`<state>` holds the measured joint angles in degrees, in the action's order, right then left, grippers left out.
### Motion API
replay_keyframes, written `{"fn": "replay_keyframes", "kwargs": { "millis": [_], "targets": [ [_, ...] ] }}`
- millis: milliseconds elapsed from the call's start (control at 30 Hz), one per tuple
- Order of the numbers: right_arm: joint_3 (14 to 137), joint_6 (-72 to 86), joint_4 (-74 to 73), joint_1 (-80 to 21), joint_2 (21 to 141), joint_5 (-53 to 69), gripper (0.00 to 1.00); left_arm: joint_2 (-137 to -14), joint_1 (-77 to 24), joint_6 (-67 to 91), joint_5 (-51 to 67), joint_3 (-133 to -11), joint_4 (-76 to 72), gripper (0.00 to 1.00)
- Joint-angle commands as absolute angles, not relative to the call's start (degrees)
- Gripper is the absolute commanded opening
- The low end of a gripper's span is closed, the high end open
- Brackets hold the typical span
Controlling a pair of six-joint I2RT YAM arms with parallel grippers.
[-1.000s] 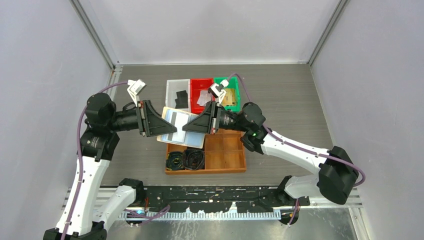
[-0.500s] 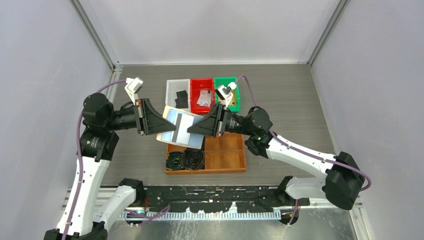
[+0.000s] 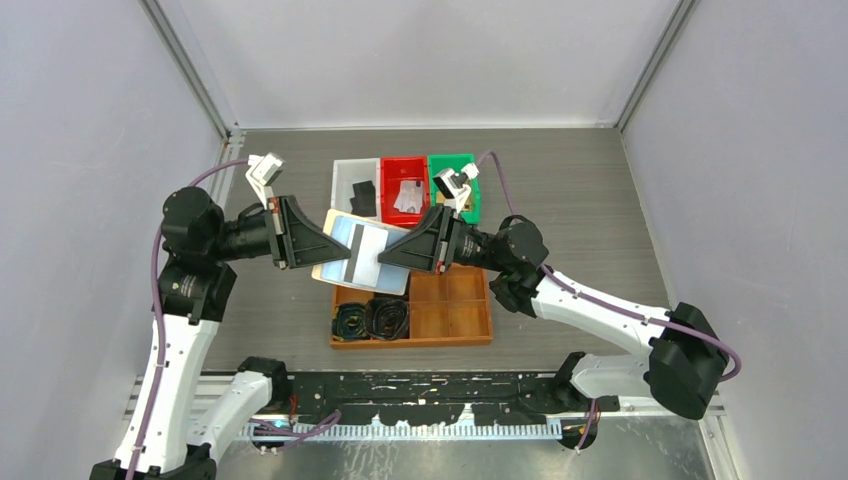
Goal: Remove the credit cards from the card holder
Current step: Remove the credit card from the card holder.
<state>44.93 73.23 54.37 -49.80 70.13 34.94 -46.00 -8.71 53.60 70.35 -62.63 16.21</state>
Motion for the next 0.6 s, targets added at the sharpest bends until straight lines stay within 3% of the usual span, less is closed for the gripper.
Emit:
{"fn": "replay_keyframes", "kwargs": {
  "millis": [0, 67, 333, 567],
  "targets": [
    [45.8, 75.1, 61.5, -50.1, 70.2, 33.5, 0.25, -45.0, -8.3, 53.9, 71.4, -64.1, 12.4, 0.00],
    [45.9, 75.1, 61.9, -50.1, 70.4, 33.5, 0.24, -44.9, -8.3, 54.0, 71.3, -64.2, 12.4, 0.00],
    [43.5, 74.4, 62.4, -50.1, 68.8, 32.1, 0.03, -44.9, -8.0, 54.0, 71.1, -65.2, 12.4, 0.00],
    [42.8, 72.4, 58.5, -50.1, 67.0, 31.7, 0.01, -45.1, -7.6, 54.1, 71.0, -66.4, 11.9, 0.00]
  ]
}}
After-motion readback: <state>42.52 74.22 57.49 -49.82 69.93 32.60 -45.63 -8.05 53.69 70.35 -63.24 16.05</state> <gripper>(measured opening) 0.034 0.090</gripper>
